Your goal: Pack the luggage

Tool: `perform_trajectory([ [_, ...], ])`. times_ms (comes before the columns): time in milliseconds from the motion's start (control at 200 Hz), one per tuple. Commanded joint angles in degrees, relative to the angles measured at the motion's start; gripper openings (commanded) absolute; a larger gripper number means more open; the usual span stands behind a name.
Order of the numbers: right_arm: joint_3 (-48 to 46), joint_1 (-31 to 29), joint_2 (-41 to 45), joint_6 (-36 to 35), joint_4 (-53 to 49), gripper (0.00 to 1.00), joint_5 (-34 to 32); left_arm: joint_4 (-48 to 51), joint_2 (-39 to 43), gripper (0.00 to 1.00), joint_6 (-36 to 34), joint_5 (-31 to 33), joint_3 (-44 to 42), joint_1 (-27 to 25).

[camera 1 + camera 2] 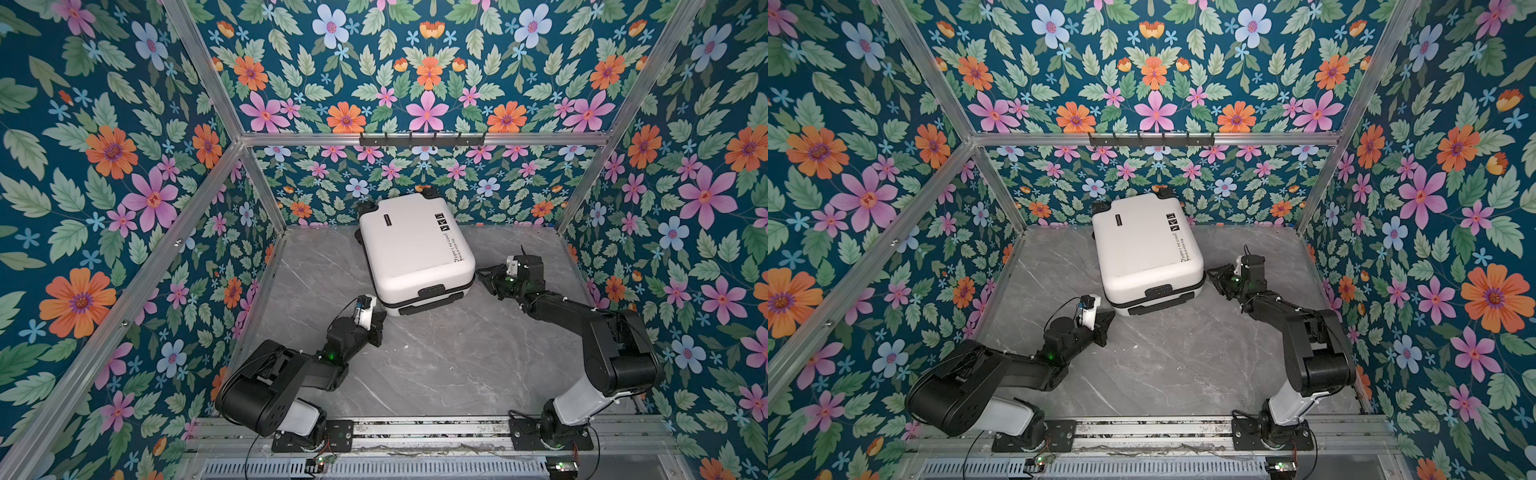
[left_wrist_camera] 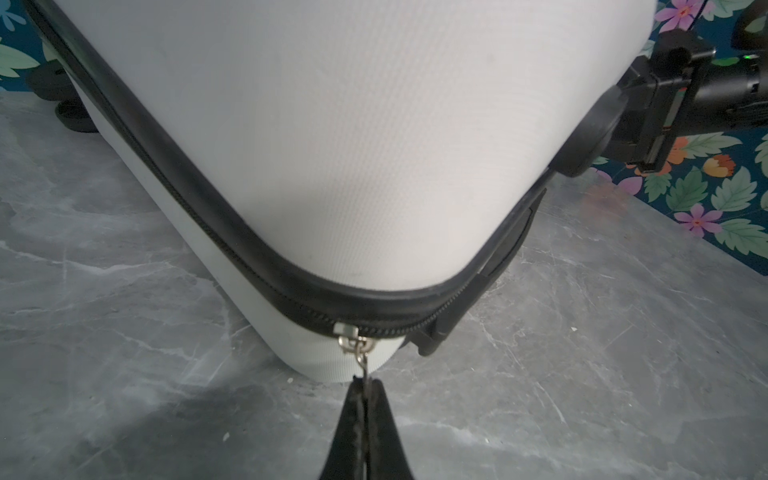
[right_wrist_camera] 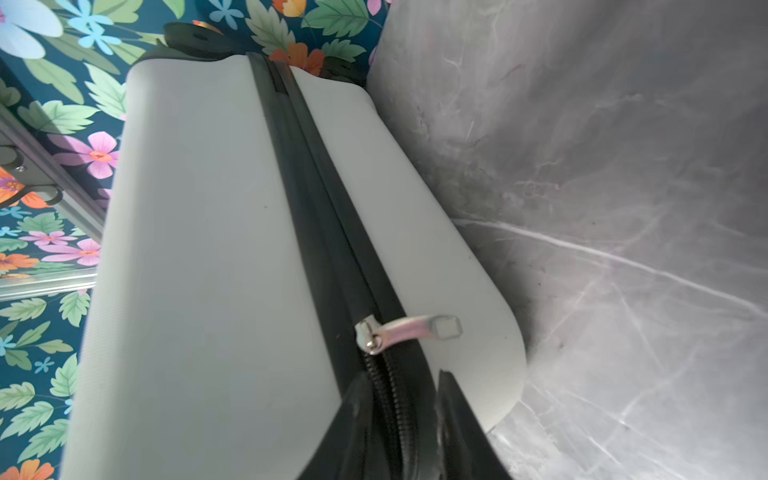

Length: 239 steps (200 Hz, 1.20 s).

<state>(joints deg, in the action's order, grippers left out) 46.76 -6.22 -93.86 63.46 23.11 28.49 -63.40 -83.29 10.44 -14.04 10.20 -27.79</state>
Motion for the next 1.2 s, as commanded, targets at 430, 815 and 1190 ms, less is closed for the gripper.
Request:
perform_trajectory([
  [430,1.5,-2.7,-4.7,-1.2,0.9,0.28,-0.5,-3.5,-1.0,0.00,0.3,-2.1,0.6,-0.1],
  [815,1.5,-4.9,-7.5,0.3,5.2,0.01,0.9,-3.1,-2.0,0.00,1.3,-2.5,2.0,-0.1],
  [1190,-1.3,-9.6,-1.9,2.9,5.9,0.00,-3.1,-1.3,-1.3,0.00,0.9,3.9,3.2,-8.2],
])
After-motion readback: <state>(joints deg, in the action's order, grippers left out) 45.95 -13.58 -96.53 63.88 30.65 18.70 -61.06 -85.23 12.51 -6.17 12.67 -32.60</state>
